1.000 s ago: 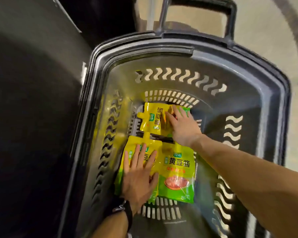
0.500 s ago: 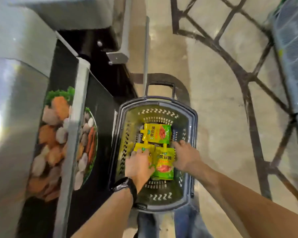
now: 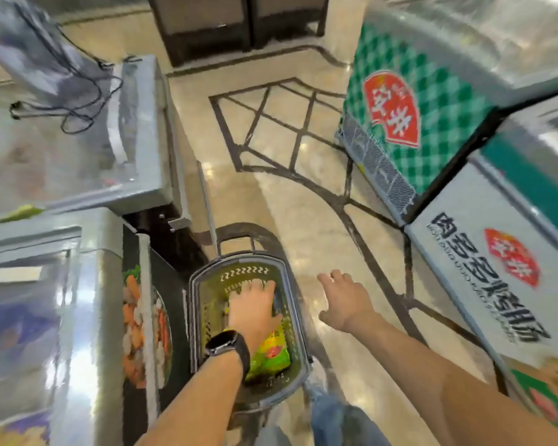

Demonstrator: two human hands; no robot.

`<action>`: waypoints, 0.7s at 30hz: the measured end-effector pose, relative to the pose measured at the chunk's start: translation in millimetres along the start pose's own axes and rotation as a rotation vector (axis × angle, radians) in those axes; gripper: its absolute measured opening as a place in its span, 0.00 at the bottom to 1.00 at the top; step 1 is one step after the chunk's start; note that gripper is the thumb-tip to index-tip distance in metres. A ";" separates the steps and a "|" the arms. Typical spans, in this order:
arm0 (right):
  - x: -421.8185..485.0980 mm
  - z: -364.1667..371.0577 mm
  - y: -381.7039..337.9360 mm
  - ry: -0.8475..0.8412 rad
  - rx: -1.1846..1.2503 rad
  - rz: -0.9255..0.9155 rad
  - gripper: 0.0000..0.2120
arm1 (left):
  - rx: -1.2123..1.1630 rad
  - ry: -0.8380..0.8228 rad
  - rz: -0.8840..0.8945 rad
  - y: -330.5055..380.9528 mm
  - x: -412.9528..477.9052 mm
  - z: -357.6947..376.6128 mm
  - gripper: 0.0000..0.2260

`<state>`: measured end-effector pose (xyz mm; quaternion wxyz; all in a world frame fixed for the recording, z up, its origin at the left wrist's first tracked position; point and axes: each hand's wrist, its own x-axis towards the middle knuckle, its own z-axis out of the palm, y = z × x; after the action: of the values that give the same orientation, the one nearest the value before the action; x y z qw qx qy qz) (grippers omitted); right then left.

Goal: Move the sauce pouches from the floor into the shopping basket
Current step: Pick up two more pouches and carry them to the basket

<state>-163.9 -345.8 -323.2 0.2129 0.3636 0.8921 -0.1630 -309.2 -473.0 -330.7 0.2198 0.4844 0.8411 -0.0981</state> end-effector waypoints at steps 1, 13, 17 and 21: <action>-12.4 -5.8 1.4 0.027 -0.006 0.028 0.33 | 0.017 0.018 0.042 5.8 -3.2 -7.4 0.31; -199.2 -1.5 68.4 0.261 0.194 0.516 0.30 | 0.288 0.236 0.574 144.2 -71.1 -71.5 0.28; -277.3 18.2 107.9 0.372 0.277 0.696 0.29 | 0.365 0.283 0.776 226.0 -111.5 -74.6 0.29; -373.5 46.8 149.0 0.376 0.315 0.892 0.37 | 0.452 0.314 0.972 311.8 -171.3 -59.8 0.30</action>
<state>196.2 -481.4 -197.3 0.0399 0.7599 0.6375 -0.1205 16.2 -423.1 -183.3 0.0026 0.8604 0.5016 -0.0898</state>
